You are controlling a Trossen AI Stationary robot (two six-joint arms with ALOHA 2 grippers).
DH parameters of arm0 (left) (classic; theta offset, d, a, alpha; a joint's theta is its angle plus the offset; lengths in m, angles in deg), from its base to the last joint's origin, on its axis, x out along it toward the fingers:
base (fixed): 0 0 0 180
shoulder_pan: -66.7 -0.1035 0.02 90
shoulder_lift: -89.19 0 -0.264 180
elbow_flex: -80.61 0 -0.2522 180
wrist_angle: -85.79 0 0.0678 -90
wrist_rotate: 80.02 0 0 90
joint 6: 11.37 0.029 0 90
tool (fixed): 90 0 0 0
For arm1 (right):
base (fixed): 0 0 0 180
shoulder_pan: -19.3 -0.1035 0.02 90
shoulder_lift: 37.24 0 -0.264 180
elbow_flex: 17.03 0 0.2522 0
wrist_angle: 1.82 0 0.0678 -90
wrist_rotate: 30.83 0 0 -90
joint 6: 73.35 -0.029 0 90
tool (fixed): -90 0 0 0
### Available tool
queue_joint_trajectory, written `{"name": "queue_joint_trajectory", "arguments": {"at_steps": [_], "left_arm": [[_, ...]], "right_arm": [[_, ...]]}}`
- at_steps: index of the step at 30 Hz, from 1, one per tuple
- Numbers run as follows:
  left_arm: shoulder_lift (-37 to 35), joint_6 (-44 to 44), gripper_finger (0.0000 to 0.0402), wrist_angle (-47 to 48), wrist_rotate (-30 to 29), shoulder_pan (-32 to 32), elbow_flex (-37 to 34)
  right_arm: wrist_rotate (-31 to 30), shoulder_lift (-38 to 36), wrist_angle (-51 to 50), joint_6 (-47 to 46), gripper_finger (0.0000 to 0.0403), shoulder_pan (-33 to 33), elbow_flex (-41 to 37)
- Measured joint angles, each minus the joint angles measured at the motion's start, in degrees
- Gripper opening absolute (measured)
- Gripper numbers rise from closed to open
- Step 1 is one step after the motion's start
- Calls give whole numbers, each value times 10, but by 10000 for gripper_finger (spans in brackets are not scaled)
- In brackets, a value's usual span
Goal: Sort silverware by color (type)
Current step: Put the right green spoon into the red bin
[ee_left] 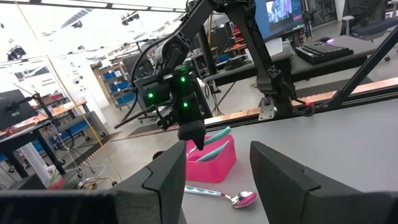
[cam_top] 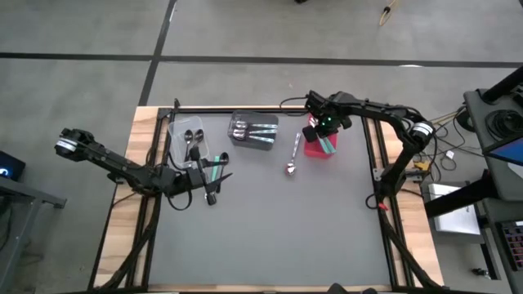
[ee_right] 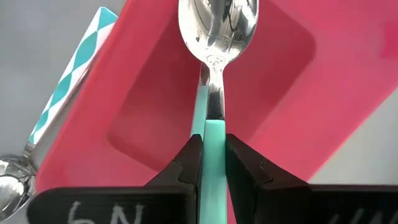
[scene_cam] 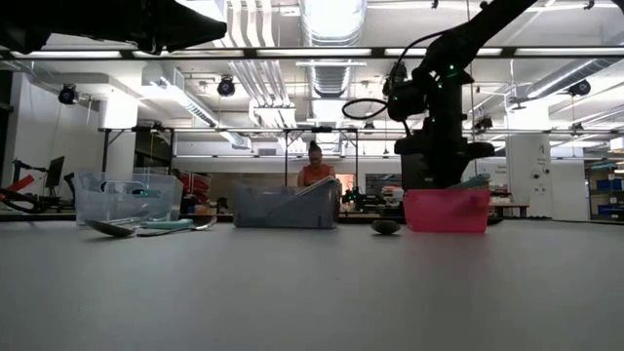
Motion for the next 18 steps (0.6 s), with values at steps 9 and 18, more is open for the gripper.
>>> {"name": "queue_joint_trajectory", "arguments": {"at_steps": [9, 18], "left_arm": [[0, 0, 159, 0, 0, 0, 0], [0, 0, 159, 3, 0, 0, 0]], "right_arm": [[0, 0, 45, 1, 34, 0, -29], [0, 0, 51, 14, 89, 0, -30]]}}
